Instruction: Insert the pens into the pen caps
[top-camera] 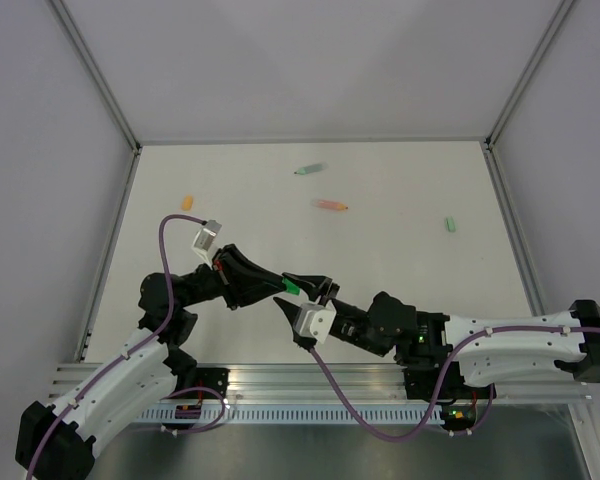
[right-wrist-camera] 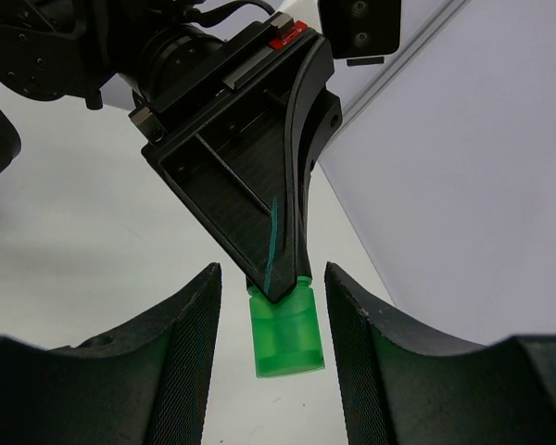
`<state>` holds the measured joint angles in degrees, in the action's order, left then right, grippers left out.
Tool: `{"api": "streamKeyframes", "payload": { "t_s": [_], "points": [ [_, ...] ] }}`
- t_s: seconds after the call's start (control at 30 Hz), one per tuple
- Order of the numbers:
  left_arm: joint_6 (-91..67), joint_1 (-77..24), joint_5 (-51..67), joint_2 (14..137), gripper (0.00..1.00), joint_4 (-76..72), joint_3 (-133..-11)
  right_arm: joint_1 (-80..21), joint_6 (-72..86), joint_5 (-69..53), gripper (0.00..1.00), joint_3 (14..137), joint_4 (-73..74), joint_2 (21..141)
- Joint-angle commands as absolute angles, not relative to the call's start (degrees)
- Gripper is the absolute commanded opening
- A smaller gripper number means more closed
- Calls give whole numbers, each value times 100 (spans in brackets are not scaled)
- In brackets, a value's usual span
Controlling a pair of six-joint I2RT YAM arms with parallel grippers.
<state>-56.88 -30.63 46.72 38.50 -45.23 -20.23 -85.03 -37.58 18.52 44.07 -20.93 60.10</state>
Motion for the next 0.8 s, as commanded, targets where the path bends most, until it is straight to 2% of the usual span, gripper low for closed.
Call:
{"api": "streamKeyframes", "payload": {
  "t_s": [0.0,0.23,0.4,0.53,0.7,0.77],
  "points": [
    [-5994,-3085,4702,3823,2,-4930,-2004,-8543,-3876,1907,55,4623,-2294,6099],
    [-6047,-3085,4711,3797,2,-4922,-2030,-8552,-3902,1924,54,4702,-2127,6284],
    [-6047,-3085,4702,3779,2,-4922,-1995,-8543,-3955,1960,49,4570,-2469,6267],
    [-6091,-3085,4711,3779,2,-4939,-1986,-8543,-4008,2030,32,4535,-2584,6284],
    [-6143,-3085,4711,3718,2,-4957,-1986,-8543,-4052,2092,16,4456,-2637,6284],
    [-6161,-3085,4711,3700,3,-4948,-1995,-8543,-4069,2144,6,4447,-2593,6293]
  ]
}}
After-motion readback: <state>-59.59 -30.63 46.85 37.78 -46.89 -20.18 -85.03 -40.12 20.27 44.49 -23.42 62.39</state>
